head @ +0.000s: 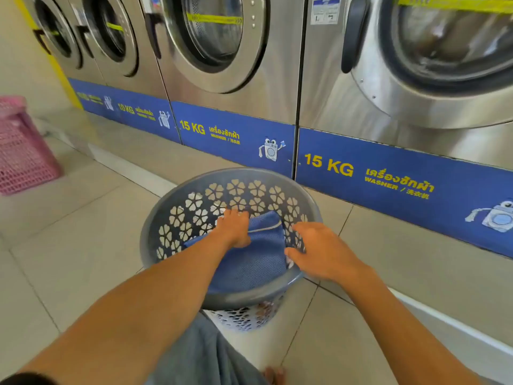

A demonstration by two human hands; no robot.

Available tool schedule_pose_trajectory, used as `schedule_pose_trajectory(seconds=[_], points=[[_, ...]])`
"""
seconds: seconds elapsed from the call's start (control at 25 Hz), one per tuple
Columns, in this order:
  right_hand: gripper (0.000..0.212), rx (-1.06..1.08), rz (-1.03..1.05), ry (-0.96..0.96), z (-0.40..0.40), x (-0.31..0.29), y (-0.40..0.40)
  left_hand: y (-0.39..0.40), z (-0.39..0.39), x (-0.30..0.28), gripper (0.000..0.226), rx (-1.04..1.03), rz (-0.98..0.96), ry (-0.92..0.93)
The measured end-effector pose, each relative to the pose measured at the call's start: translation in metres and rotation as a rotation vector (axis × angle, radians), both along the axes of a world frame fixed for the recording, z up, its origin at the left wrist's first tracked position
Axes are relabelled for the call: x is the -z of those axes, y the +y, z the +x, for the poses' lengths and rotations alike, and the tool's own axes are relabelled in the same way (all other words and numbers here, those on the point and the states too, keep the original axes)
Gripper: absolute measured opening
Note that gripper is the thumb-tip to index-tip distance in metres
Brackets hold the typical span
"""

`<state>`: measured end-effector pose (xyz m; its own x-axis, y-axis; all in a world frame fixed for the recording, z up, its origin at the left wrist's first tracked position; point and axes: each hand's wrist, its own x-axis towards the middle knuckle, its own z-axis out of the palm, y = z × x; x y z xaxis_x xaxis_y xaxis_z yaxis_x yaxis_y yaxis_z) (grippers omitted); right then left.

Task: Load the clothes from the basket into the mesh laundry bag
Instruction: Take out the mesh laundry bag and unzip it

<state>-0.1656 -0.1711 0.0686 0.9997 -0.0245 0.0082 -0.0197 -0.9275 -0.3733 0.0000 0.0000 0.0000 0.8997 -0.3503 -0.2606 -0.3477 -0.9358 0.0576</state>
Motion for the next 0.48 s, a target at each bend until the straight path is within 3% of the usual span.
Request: schedule_pose_trajectory(seconds=[0.08, 0.24, 0.48], points=[[0.042, 0.0, -0.021, 0.015, 0.006, 0.006, -0.003, 0.001, 0.004, 0.009, 0.063, -0.007, 0.049, -0.009], [0.04, -0.024, -0.032, 0.01, 0.009, 0.011, -0.005, 0.002, 0.01, 0.015, 0.034, -0.013, 0.066, -0.022], [0.047, 0.039, 0.128, -0.031, 0.014, 0.005, -0.014, -0.015, -0.003, -0.063, 0.02, -0.011, -0.221, -0.159]])
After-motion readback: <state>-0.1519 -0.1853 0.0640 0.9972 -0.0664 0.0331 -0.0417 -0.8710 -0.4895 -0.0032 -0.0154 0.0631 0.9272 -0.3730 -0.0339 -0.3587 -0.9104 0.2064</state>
